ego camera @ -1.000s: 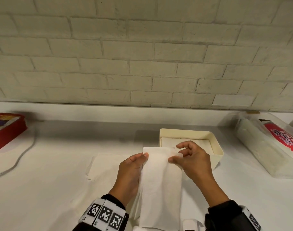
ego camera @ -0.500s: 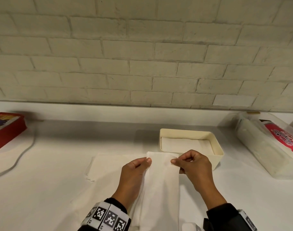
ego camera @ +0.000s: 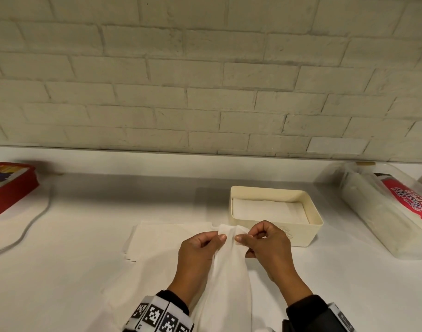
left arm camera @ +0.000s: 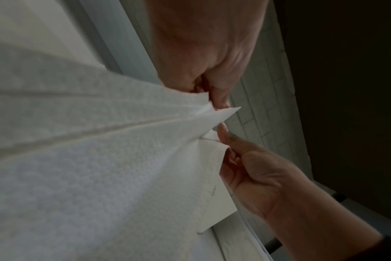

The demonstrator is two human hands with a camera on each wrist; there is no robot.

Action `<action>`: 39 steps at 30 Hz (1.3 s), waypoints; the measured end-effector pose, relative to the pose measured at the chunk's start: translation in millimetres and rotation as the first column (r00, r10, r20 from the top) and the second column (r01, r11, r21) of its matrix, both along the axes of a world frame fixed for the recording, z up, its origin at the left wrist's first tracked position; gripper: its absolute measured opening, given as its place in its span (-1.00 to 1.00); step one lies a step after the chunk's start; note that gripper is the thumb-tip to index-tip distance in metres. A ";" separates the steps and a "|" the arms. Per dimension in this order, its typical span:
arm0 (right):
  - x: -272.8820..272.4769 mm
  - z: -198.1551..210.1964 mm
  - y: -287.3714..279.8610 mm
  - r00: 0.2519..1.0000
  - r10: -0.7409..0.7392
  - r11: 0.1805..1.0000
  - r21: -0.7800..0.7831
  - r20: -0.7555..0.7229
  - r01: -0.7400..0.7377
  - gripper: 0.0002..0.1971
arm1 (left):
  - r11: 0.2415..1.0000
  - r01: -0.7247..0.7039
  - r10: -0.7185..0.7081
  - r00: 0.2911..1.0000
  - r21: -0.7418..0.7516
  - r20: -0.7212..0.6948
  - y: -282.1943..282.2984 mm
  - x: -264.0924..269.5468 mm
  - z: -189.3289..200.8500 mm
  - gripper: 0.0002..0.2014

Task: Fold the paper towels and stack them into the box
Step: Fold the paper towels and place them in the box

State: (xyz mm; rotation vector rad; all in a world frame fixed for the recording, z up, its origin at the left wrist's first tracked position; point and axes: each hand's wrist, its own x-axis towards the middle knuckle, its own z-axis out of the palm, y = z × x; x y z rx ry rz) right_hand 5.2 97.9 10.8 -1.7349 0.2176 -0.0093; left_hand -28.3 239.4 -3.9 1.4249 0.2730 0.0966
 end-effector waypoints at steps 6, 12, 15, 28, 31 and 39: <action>1.2 1.3 9.7 0.999 0.019 0.998 -0.066 0.026 -0.017 -0.68 | 0.995 0.034 -0.035 0.999 0.089 0.012 0.0 -1.1 0.1 -0.95; 1.4 5.3 5.3 0.976 0.144 0.944 -0.319 0.165 -0.085 -0.61 | 0.982 -0.001 -0.010 0.998 0.191 0.055 2.9 -0.9 -0.1 -0.89; 5.0 14.2 -3.1 0.881 0.440 0.799 -0.523 0.175 -0.295 -0.61 | 0.957 0.047 -0.086 0.988 0.286 0.128 2.8 -1.3 3.5 -0.91; 4.5 48.9 -55.5 0.843 0.510 0.790 -0.479 0.170 -0.381 -0.74 | 0.983 -0.056 0.023 0.982 0.176 0.186 29.0 17.4 20.0 -0.66; 1.8 63.5 -49.6 0.811 0.561 0.779 -0.437 0.167 -0.449 -0.69 | 0.981 -0.073 0.034 0.977 0.182 0.210 23.2 20.1 24.9 -0.36; 18.3 63.0 -20.2 0.832 0.500 0.829 -0.410 0.241 -0.380 -0.81 | 0.979 0.113 -0.154 0.955 0.167 0.255 0.1 12.2 34.4 -0.78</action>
